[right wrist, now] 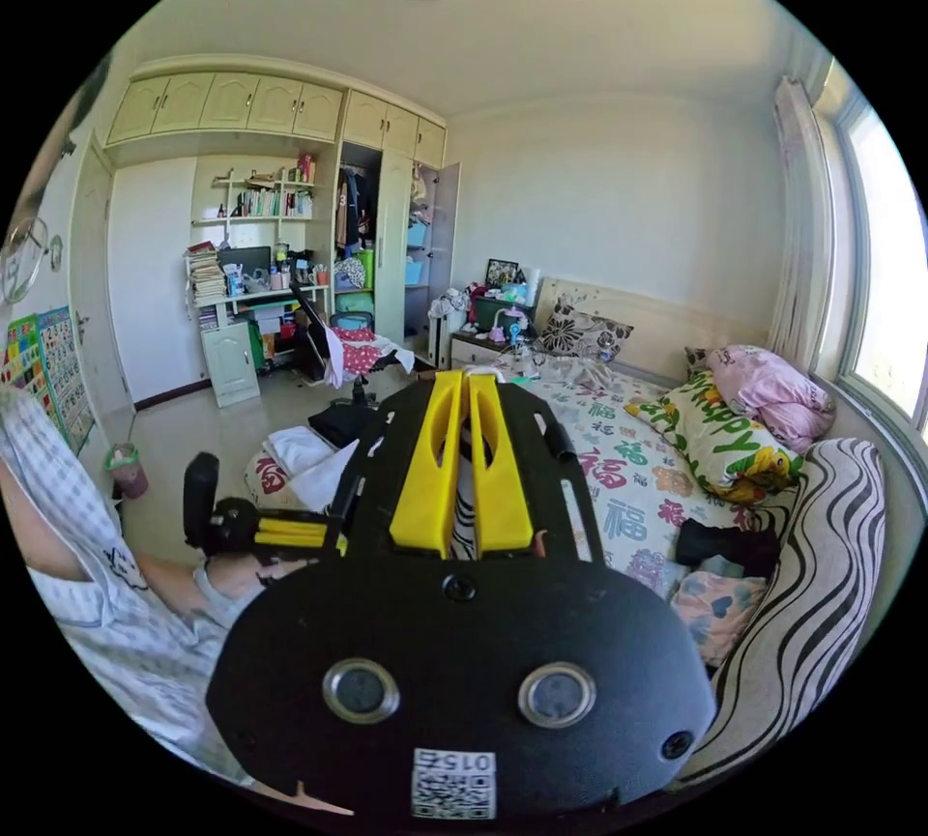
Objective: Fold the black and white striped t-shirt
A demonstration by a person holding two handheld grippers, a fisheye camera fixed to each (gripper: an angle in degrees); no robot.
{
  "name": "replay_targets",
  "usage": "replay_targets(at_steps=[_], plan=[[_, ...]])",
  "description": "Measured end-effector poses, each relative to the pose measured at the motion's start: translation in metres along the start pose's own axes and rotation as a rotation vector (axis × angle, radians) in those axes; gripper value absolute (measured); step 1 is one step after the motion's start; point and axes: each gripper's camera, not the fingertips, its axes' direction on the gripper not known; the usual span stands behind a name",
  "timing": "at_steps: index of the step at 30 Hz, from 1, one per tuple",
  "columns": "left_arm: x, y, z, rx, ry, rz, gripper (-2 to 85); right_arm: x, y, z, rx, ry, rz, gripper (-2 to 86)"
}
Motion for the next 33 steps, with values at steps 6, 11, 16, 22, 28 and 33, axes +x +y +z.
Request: replay_targets(at_steps=[6,11,16,22,28,33], plan=[[-0.045,-0.012,-0.045,0.018,-0.001,-0.009,0.0,0.027,0.013,-0.010,-0.145,-0.081,0.013,-0.5],[-0.029,-0.031,-0.066,0.013,0.011,0.161,0.0,0.027,0.018,-0.031,-0.232,-0.077,-0.036,-0.7],[0.007,-0.049,-0.053,-0.045,-0.093,0.398,0.2,0.033,0.003,-0.064,-0.257,0.000,-0.084,-0.8],[-0.030,-0.070,0.024,-0.125,-0.020,0.368,0.3,0.082,-0.023,-0.050,-0.360,0.040,-0.115,-0.5],[-0.135,-0.036,0.228,-0.386,-0.141,0.099,0.7,0.214,0.022,0.126,-0.764,-0.201,0.070,1.4],[-0.160,0.026,0.260,-0.459,-0.009,0.079,1.3,0.229,0.104,0.147,-0.781,-0.509,0.100,6.7]])
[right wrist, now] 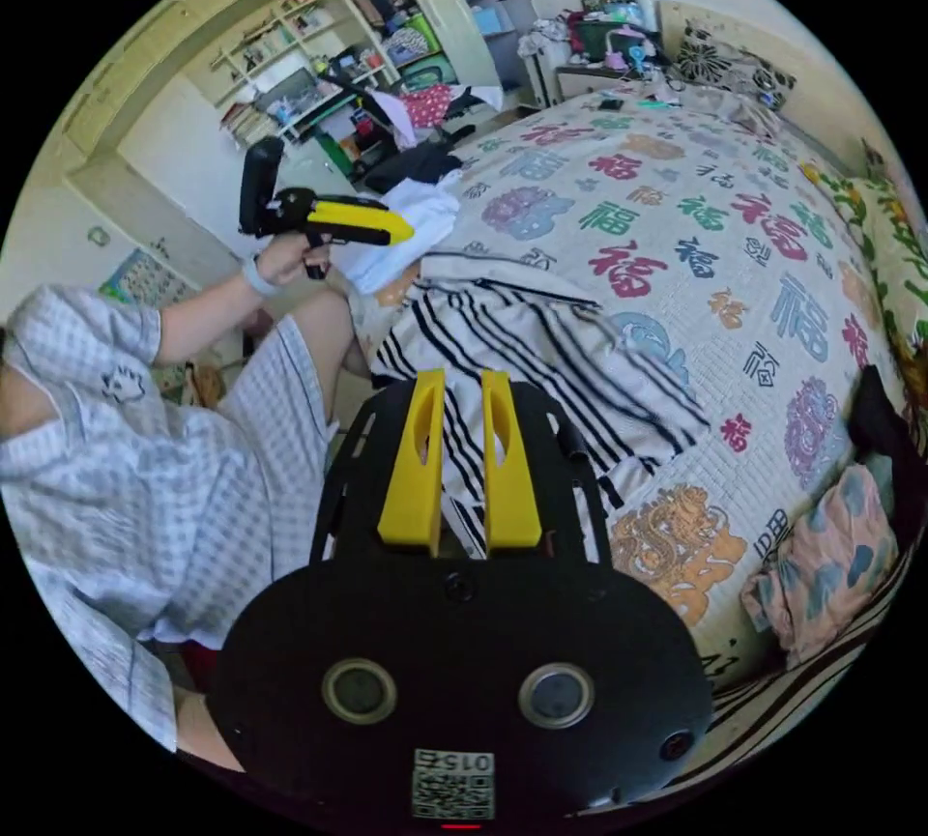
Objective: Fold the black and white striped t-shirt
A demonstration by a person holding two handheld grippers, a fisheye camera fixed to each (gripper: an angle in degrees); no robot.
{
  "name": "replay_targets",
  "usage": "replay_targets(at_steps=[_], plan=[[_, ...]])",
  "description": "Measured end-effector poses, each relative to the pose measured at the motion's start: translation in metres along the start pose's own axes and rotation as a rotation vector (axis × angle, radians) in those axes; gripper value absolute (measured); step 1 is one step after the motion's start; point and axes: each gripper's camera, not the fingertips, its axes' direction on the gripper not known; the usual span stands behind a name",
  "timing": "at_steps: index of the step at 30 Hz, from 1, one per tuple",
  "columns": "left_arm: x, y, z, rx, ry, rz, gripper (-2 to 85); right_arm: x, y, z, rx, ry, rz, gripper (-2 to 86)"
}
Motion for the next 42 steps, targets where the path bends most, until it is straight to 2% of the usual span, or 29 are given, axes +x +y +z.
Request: replay_targets(at_steps=[3,7,12,16,21,26,29,33,36,37,39,41,42], plan=[[0.018,0.039,0.018,-0.077,0.093,0.154,2.8,-0.021,0.046,0.035,-0.119,0.061,-0.128,9.0],[0.029,0.078,0.056,-0.224,0.190,0.226,6.7,-0.028,0.081,0.068,-0.225,0.069,-0.199,11.3],[0.021,0.090,0.106,-0.376,0.138,0.276,9.0,-0.004,0.094,0.097,-0.393,0.135,-0.239,7.8],[0.009,0.088,0.129,-0.450,0.046,0.342,6.2,0.020,0.096,0.085,-0.412,0.160,-0.219,3.6],[-0.031,0.084,0.123,-0.463,0.105,0.296,2.0,0.065,0.101,0.030,-0.327,0.036,-0.096,0.3],[-0.090,0.040,0.069,-0.311,0.175,0.241,1.1,0.101,0.085,-0.066,-0.137,0.052,-0.025,-0.3],[-0.140,-0.016,0.038,-0.169,0.125,0.282,1.2,0.134,0.051,-0.134,-0.026,0.127,-0.041,-0.2],[-0.221,-0.130,0.048,-0.038,-0.168,0.343,2.0,0.219,-0.047,-0.217,0.101,0.355,-0.038,0.6],[-0.286,-0.171,0.064,0.019,-0.321,0.109,3.9,0.295,-0.105,-0.247,0.138,0.333,0.125,3.0],[-0.302,-0.163,0.060,0.039,-0.286,0.034,4.7,0.306,-0.108,-0.251,0.133,0.295,0.152,3.8],[-0.313,-0.128,0.055,0.051,-0.153,0.020,5.6,0.325,-0.084,-0.263,0.119,0.095,0.146,5.1],[-0.318,-0.074,0.057,0.012,-0.088,-0.021,6.2,0.328,-0.039,-0.257,0.088,0.037,0.155,5.5],[-0.321,-0.033,0.062,-0.035,-0.044,-0.074,6.4,0.331,-0.002,-0.245,0.014,0.044,0.207,6.7]])
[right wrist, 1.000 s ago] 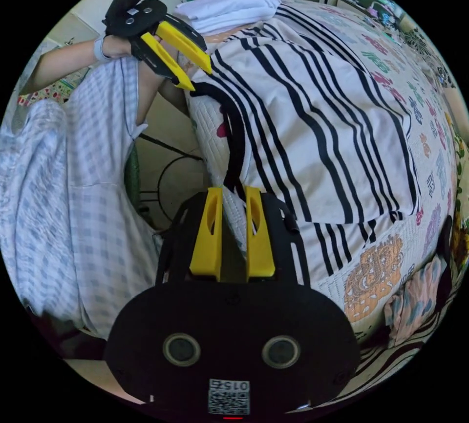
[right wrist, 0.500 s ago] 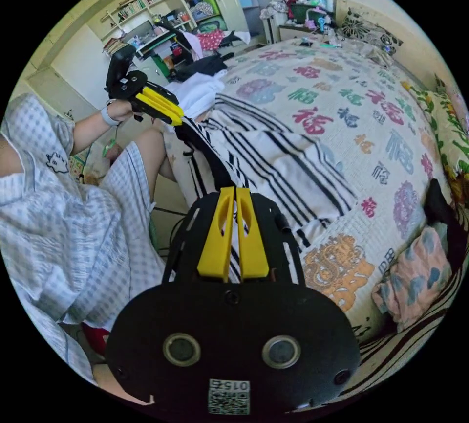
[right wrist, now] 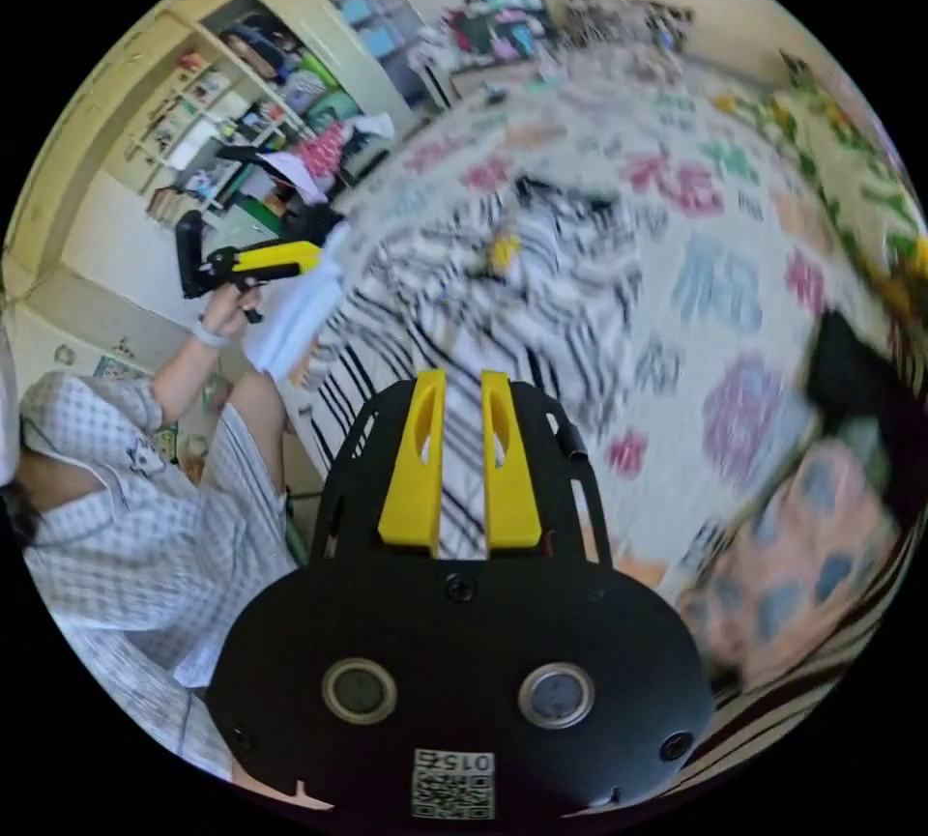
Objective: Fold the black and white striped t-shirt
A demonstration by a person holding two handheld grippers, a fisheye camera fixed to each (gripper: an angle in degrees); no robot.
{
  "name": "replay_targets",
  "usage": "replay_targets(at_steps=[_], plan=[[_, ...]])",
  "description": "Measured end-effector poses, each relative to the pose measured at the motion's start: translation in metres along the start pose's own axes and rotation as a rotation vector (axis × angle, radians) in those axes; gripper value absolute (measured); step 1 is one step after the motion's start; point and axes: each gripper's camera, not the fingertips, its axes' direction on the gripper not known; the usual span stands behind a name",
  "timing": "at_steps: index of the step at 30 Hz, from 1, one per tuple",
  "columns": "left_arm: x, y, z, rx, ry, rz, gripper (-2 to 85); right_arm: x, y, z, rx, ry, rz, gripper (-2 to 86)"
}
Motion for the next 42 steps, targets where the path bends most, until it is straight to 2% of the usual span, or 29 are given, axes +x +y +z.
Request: replay_targets(at_steps=[2,4,6,7,9,12,15,18,21,23,25,27,34,38,42], plan=[[-0.011,0.058,0.015,-0.120,0.086,-0.120,6.9,0.017,0.058,0.023,-0.112,-0.001,0.123,8.0],[-0.024,0.125,0.030,-0.271,0.206,-0.328,8.5,0.035,0.114,0.044,-0.212,-0.072,0.272,9.3],[-0.029,0.158,0.033,-0.327,0.289,-0.441,9.4,0.049,0.170,0.058,-0.281,-0.190,0.440,10.1],[-0.033,0.170,0.031,-0.355,0.273,-0.483,9.8,0.049,0.178,0.058,-0.268,-0.213,0.458,10.0],[-0.043,0.177,0.022,-0.355,0.215,-0.527,10.1,0.053,0.194,0.038,-0.161,-0.220,0.513,9.8],[-0.070,0.176,0.002,-0.303,0.082,-0.585,10.5,0.055,0.192,0.018,-0.209,-0.203,0.502,10.6],[-0.096,0.178,0.003,-0.263,0.167,-0.634,10.9,0.057,0.196,0.002,-0.214,-0.177,0.497,11.1],[-0.106,0.174,0.035,-0.350,0.297,-0.659,12.4,0.067,0.197,-0.007,-0.194,-0.215,0.527,10.7],[-0.108,0.165,0.036,-0.368,0.146,-0.609,8.8,0.071,0.191,-0.013,-0.183,-0.256,0.500,6.2],[-0.111,0.163,0.032,-0.358,0.141,-0.574,4.3,0.072,0.185,-0.012,-0.202,-0.301,0.481,2.3],[-0.125,0.161,0.024,-0.325,0.319,-0.577,0.9,0.073,0.182,-0.019,-0.192,-0.348,0.483,1.0],[-0.134,0.160,0.010,-0.299,0.344,-0.578,0.3,0.073,0.185,-0.044,-0.159,-0.323,0.487,0.2],[-0.154,0.161,-0.042,-0.393,0.320,-0.428,0.1,0.079,0.208,-0.128,-0.112,-0.248,0.525,-0.2],[-0.150,0.164,-0.045,-0.465,0.331,-0.372,1.1,0.066,0.212,-0.139,-0.225,-0.215,0.508,0.2],[-0.143,0.161,-0.024,-0.594,0.244,-0.360,5.6,0.054,0.203,-0.126,-0.303,-0.163,0.498,2.5]])
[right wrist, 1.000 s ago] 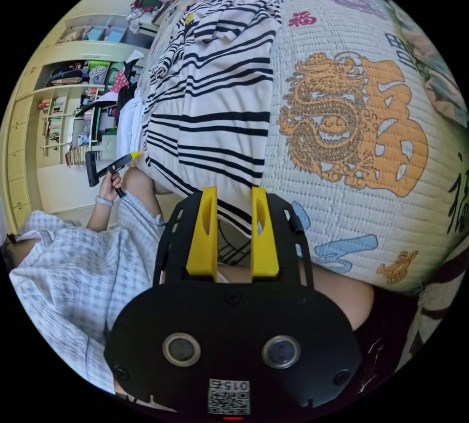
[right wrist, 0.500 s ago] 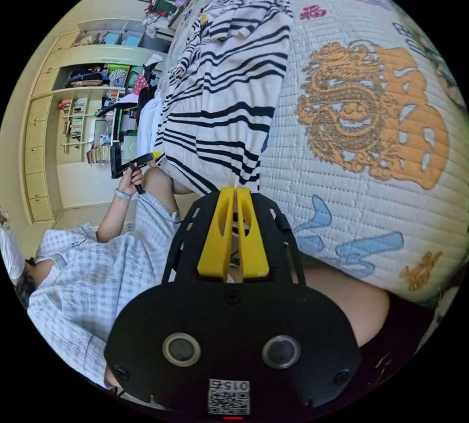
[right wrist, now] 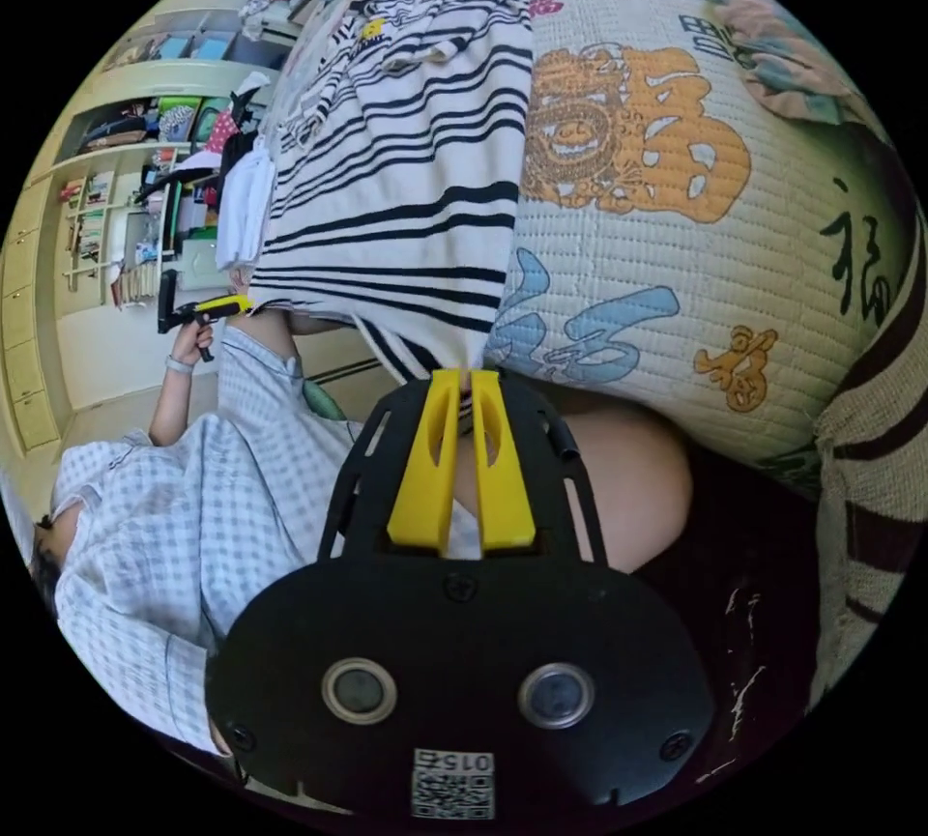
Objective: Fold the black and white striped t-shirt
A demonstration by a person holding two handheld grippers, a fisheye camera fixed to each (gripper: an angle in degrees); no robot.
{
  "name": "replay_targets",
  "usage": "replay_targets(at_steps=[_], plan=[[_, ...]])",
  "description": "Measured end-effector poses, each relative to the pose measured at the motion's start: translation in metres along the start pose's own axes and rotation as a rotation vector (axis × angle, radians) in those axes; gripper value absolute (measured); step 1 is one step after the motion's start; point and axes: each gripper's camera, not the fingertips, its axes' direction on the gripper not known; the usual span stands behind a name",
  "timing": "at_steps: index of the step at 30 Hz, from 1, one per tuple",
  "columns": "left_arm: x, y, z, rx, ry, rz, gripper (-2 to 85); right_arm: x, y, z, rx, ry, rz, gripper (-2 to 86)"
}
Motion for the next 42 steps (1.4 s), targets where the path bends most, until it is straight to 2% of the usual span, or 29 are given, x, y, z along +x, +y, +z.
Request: replay_targets(at_steps=[3,6,9,12,17,19,21,23,26,28,30,32,34,35,38,40,42], plan=[[0.007,-0.001,-0.015,-0.002,-0.110,-0.008,7.5,-0.022,-0.002,-0.012,0.031,0.074,-0.041,5.8],[0.029,-0.017,-0.052,0.164,-0.195,0.039,8.4,-0.062,-0.018,-0.043,0.165,0.169,-0.162,8.4],[0.062,-0.069,-0.075,0.350,-0.200,0.137,10.0,-0.107,-0.068,-0.059,0.272,0.216,-0.292,10.7],[0.090,-0.145,-0.069,0.432,-0.229,0.198,11.3,-0.138,-0.142,-0.057,0.297,0.248,-0.322,12.0],[0.101,-0.265,-0.030,0.370,-0.274,0.215,10.3,-0.151,-0.255,-0.030,0.193,0.265,-0.274,13.2],[0.095,-0.308,-0.009,0.244,-0.270,0.239,5.5,-0.149,-0.285,-0.016,0.104,0.272,-0.258,10.9],[0.084,-0.321,-0.017,0.234,-0.236,0.268,1.9,-0.148,-0.303,-0.021,0.063,0.304,-0.278,5.9],[0.064,-0.325,-0.044,0.273,-0.159,0.271,0.7,-0.145,-0.306,-0.041,0.060,0.222,-0.313,4.6],[0.006,-0.329,-0.113,0.406,-0.135,0.189,-0.1,-0.121,-0.304,-0.108,0.175,0.131,-0.293,4.0],[-0.052,-0.338,-0.163,0.504,-0.220,0.066,-0.4,-0.096,-0.305,-0.156,0.287,0.116,-0.211,4.0],[-0.097,-0.348,-0.182,0.524,-0.286,-0.069,-0.2,-0.062,-0.311,-0.196,0.346,0.264,-0.049,4.8],[-0.144,-0.361,-0.186,0.466,-0.213,-0.208,0.4,-0.035,-0.321,-0.204,0.281,0.291,0.079,5.7],[-0.179,-0.364,-0.194,0.440,-0.292,-0.387,2.7,-0.018,-0.326,-0.210,0.262,0.302,0.203,6.6],[-0.179,-0.364,-0.199,0.462,-0.314,-0.394,3.4,-0.024,-0.326,-0.217,0.302,0.339,0.201,7.1],[-0.149,-0.380,-0.218,0.613,-0.318,-0.248,7.6,-0.064,-0.341,-0.228,0.412,0.366,0.026,8.3],[-0.106,-0.429,-0.209,0.582,-0.246,0.004,9.5,-0.094,-0.367,-0.222,0.396,0.321,-0.124,9.9],[-0.073,-0.476,-0.191,0.509,-0.222,0.156,10.9,-0.131,-0.417,-0.200,0.313,0.236,-0.278,12.9]])
